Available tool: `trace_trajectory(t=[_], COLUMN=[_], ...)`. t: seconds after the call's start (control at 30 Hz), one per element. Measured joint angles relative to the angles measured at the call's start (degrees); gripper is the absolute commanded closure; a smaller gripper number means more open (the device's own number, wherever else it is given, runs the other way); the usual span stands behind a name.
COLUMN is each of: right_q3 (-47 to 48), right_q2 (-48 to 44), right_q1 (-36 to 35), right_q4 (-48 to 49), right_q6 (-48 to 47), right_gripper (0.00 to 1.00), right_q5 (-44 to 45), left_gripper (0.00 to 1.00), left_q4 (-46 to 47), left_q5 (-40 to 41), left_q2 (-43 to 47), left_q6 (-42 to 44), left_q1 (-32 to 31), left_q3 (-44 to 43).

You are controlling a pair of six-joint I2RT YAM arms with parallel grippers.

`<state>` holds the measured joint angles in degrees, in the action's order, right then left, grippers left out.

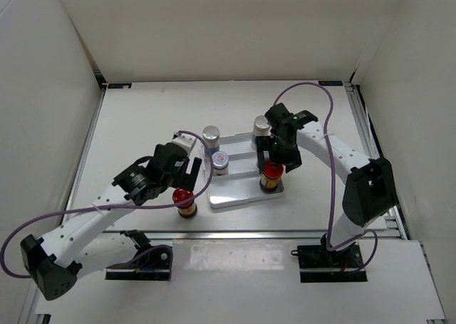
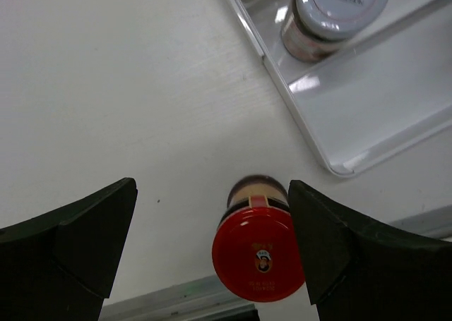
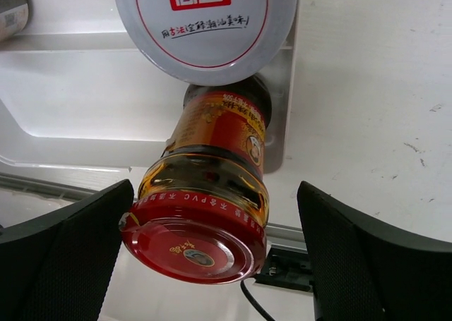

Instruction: Organize the condiment bottles

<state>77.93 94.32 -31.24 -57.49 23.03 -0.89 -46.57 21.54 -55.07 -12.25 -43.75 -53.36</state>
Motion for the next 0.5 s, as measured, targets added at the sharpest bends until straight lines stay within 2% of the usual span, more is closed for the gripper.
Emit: trace_trajectory(t=[0.27, 0.5], right_q3=[0.0, 0.0], right_q2=[-1.0, -1.0], right_q1=[0.0, 0.0], right_q4=[0.1, 0.1], right_q6=[0.0, 0.0], right_gripper=[0.0, 0.0], right_q5=[1.1, 1.2], left_gripper=[0.01, 0.01], left_q4=[-11.2, -19.7], left_q5=[-7.6, -12.5], left_q2=[-13.5, -15.0], left_q6=[0.2, -1.8], left_q1=[0.0, 0.0], left_q3=[-11.4, -15.4])
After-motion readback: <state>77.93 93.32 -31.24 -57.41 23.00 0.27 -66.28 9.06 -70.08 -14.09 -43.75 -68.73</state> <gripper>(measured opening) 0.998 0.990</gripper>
